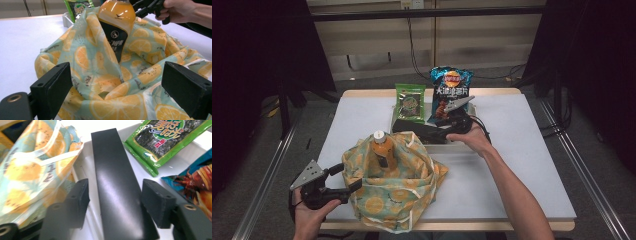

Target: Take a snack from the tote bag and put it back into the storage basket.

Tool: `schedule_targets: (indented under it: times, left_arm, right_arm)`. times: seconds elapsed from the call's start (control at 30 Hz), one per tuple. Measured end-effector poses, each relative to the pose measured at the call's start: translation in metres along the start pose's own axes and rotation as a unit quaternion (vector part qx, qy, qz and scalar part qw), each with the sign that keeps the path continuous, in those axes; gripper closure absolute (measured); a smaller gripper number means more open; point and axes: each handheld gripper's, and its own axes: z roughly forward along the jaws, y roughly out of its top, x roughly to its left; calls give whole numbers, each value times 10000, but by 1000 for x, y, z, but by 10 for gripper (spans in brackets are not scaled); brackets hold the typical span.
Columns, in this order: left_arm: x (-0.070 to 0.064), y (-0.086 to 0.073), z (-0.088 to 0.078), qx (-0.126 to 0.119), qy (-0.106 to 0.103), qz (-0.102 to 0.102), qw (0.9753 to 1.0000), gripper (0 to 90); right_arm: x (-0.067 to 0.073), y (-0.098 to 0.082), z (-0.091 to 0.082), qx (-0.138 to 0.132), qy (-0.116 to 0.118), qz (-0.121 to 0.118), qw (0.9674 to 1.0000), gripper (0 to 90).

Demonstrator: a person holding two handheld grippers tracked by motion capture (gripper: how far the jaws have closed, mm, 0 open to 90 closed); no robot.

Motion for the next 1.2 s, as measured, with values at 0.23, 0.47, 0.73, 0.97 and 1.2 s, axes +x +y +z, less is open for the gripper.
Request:
schedule_targets:
  times: [0.23, 0.47, 0.73, 0.97, 1.2]
  left_arm:
    - [-3, 1, 1, 26, -39, 53, 10000, 93]
    - [-3, 1, 1, 29, -36, 62, 10000, 93]
    - [-4, 1, 1, 54, -18, 99, 9999, 93]
    - [-3, 0, 1, 33, -33, 69, 10000, 93]
    - [-2, 1, 0, 27, 16, 64, 10000, 93]
  right_arm:
    - [10, -9, -13, -134, 123, 99, 9998, 715]
    - [16, -20, -21, -223, 235, 211, 9993, 900]
    - [20, -32, -18, -74, 274, 269, 9992, 900]
    - [15, -39, -21, -89, 125, 378, 9992, 900]
    - [9, -41, -22, -191, -22, 442, 9988, 900]
